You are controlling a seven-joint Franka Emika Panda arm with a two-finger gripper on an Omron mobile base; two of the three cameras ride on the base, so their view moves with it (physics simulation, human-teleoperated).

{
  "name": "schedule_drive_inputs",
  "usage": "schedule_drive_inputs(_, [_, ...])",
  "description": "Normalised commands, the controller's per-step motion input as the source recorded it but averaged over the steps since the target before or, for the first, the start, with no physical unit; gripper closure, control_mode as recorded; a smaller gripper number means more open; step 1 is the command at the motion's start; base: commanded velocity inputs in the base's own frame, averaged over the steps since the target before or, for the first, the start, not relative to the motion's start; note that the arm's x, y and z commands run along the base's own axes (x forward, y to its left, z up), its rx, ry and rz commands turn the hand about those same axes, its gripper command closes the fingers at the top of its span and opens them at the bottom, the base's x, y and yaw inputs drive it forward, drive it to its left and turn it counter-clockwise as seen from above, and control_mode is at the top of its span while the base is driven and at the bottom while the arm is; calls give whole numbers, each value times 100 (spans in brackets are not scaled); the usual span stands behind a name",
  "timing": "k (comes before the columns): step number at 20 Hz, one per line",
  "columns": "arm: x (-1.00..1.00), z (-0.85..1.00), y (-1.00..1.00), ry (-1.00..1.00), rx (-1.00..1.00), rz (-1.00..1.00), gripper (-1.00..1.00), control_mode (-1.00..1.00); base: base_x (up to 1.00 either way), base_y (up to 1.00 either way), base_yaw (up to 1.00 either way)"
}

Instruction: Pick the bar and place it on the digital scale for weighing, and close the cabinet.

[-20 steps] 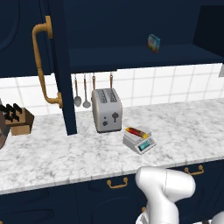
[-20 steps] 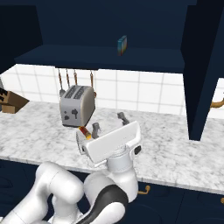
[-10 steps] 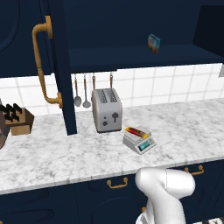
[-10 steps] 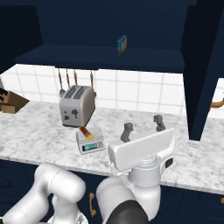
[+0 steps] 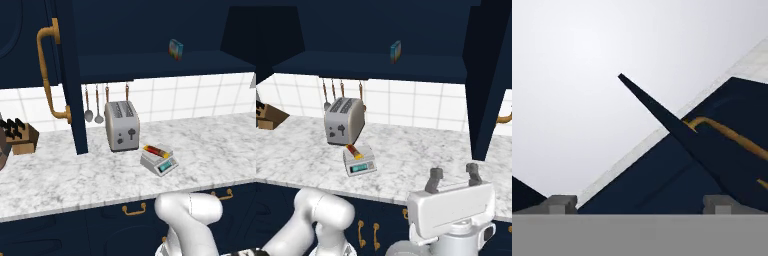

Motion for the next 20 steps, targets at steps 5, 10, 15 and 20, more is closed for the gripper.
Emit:
schedule_drive_inputs(5, [-20,0,-86,15,3,0,-100,-100,0,0,0])
schedule_drive_inputs(10, [11,0,-96,26,6,0,-100,-100,0,0,0])
schedule_drive_inputs(15, [84,-8,-63,22,9,8,-100,-100,0,0,0])
schedule_drive_inputs(20, [99,-13,-44,9,12,20,-100,-100,0,0,0])
